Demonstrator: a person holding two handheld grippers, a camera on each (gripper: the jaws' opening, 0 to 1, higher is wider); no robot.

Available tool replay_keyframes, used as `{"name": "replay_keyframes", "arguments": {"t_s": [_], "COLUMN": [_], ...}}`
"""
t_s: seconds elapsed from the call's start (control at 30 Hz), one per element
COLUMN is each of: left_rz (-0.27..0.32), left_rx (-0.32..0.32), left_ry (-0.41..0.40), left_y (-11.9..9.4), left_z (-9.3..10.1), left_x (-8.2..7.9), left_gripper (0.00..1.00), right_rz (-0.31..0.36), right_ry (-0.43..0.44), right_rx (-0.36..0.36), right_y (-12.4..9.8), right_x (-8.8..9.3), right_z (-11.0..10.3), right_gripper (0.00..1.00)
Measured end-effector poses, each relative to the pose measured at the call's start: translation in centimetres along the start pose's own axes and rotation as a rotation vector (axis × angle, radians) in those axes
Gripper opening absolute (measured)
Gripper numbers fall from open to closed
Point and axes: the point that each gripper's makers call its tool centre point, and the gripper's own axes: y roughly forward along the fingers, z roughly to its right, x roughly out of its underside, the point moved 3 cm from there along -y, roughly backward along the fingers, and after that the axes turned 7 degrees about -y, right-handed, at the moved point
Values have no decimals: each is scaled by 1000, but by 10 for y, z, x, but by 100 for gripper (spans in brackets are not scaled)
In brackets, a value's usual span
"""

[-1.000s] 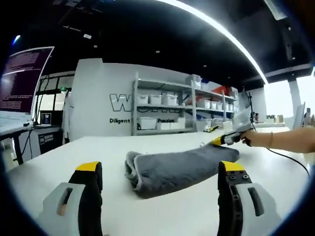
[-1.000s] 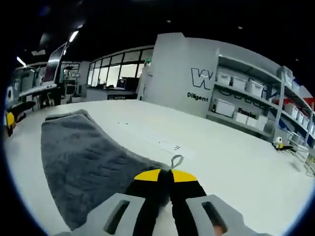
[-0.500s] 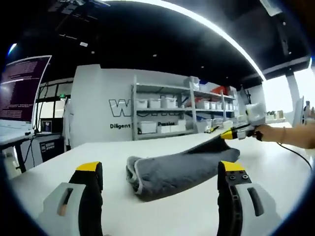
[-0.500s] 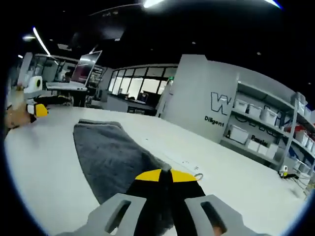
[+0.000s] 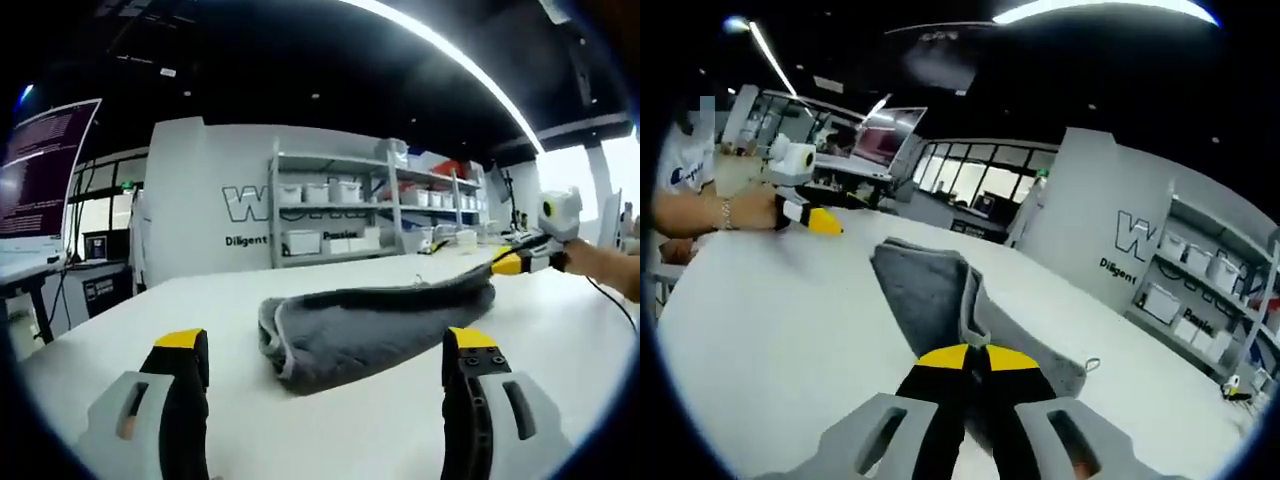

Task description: Open the folded towel by lifting each exposed corner and separating the folded layers until the towel lies flat within the target outline without major curled edges

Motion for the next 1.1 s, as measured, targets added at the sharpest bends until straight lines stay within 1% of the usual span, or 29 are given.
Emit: {"name": "replay_keyframes", "arguments": {"t_s": [0.1, 0.13, 0.17, 0.27, 0.33, 0.37, 0.43, 0.47, 0.5, 0.53, 0.57, 0.6, 0.67, 0.73, 0.8, 0.9, 0.93, 0.97, 1.03, 1.1], "left_rz": [5, 4, 5, 3, -4, -4, 1, 0, -1, -3, -2, 0, -5, -6, -6, -6, -4, -5, -22, -35], "left_rx": [0, -1, -3, -1, -3, -4, -7, -7, -10, -14, -16, -17, -16, -21, -29, -33, -31, -32, -42, -55], "left_ry": [10, 15, 19, 18, 15, 14, 12, 13, 14, 15, 15, 13, 7, 7, 6, -5, -6, -1, 29, 55], "left_y": [-1, -1, -1, -1, -1, -2, -2, -3, -3, -3, -4, -4, -5, -4, -5, -7, -7, -7, -6, -5], "left_z": [1, 1, 1, 0, 0, 0, -1, -1, -2, -3, -3, -3, -3, -5, -7, -7, -7, -6, -6, -6], "left_x": [-1, -1, -1, -1, 0, 0, -1, -1, -1, 0, 0, -1, 1, 1, 1, 1, 1, 2, 4, 6], "left_gripper": [95, 95, 95, 95, 95, 95, 94, 94, 94, 94, 94, 94, 93, 93, 93, 92, 92, 92, 92, 92], "right_rz": [-10, -34, -30, -9, -11, -26, -25, -44, -36, -37, -33, -32, -59, -78, -79, -65, -60, -62, -77, -66], "right_ry": [-16, 10, 13, 46, 68, 62, 56, 61, 72, 99, 107, 119, 130, 148, 165, 225, 228, 212, 200, 197], "right_rx": [-24, -21, -12, -33, -55, -89, -123, -166, -174, -208, -241, -253, -296, -324, -357, -448, -465, -489, -530, -585], "right_y": [-10, -13, -15, -21, -23, -24, -26, -29, -30, -32, -34, -34, -38, -40, -43, -52, -53, -55, -58, -62], "right_x": [0, 3, 3, 0, -1, 1, -1, 2, 1, 0, 0, 0, 4, 9, 10, 7, 6, 6, 8, 6], "right_z": [-12, -14, -15, -24, -28, -33, -41, -48, -50, -58, -62, -65, -72, -74, -76, -89, -90, -94, -100, -109], "right_gripper": [0, 0, 0, 0, 0, 0, 0, 0, 0, 0, 0, 0, 0, 0, 0, 0, 0, 0, 0, 0]}}
